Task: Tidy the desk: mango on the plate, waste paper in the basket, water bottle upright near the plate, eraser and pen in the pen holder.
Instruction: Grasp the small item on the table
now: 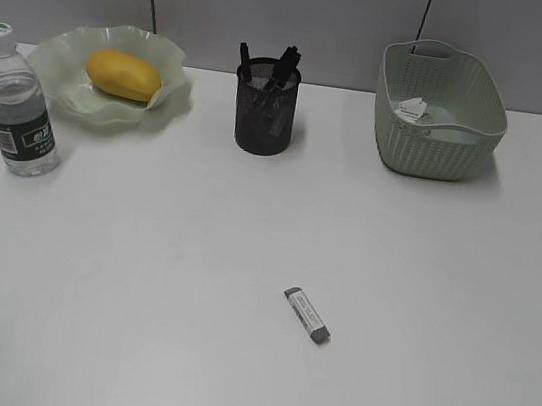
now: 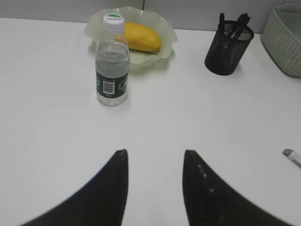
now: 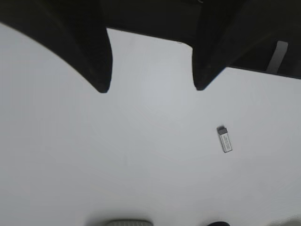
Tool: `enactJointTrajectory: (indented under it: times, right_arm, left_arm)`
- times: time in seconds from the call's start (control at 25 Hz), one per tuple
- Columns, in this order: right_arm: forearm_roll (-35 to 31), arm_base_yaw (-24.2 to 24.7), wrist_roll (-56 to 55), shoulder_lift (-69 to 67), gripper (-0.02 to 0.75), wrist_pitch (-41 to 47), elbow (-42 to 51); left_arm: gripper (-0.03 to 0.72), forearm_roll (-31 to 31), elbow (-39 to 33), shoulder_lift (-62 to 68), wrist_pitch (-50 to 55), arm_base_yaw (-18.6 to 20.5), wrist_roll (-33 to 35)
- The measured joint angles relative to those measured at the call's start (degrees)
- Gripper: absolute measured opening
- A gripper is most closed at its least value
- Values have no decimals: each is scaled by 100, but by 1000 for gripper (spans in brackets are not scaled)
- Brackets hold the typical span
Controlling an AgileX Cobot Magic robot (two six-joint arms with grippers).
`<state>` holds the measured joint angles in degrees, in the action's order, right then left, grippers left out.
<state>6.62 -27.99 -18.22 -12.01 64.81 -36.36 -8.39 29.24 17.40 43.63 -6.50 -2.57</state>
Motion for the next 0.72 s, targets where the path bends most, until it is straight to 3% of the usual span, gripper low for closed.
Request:
enactJointTrajectory:
  times: [0.32,0.72]
  right_arm:
    - [-24,0,840,1054,438,92,333]
    - [-117,0,1021,1078,438,-64,567]
  left_arm:
    - [301,-536,93,0,537,0,176]
    - [301,-965,1110,886,1116,0,591]
